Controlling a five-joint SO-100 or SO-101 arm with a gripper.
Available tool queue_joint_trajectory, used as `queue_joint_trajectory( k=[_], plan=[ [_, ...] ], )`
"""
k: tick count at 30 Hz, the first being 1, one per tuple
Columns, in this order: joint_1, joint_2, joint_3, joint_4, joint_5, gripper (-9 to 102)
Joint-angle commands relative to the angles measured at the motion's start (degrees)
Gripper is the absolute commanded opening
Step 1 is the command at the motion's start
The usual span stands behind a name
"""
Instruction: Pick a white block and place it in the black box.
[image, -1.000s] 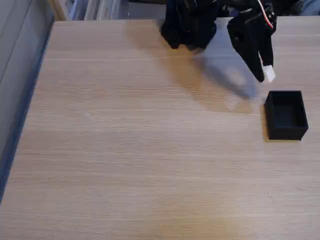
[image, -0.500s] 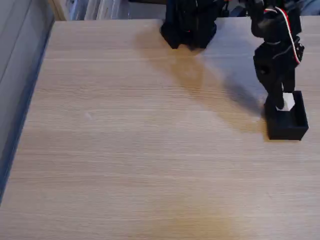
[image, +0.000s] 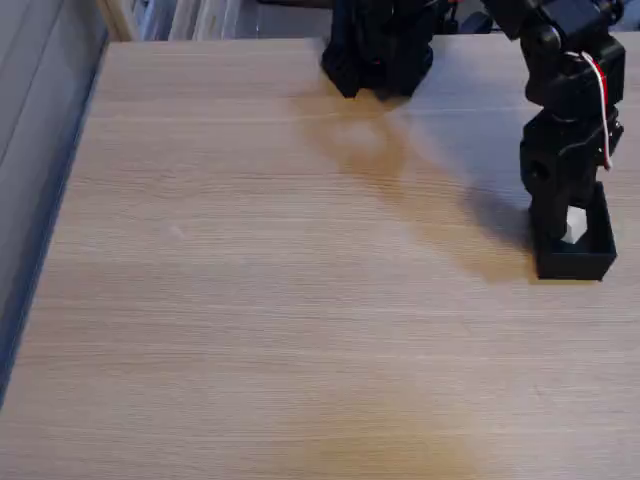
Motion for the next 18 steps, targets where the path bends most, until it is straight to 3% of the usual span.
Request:
queue_joint_trajectory(
  k=[1, 13, 18],
  plan=[
    [0.00, 0.62, -1.67, 1.93, 2.29, 13],
    [-2.11, 6.59, -0.62, 10.81, 10.90, 21],
    [0.09, 16.26, 10.11, 10.11, 10.11, 7]
  ],
)
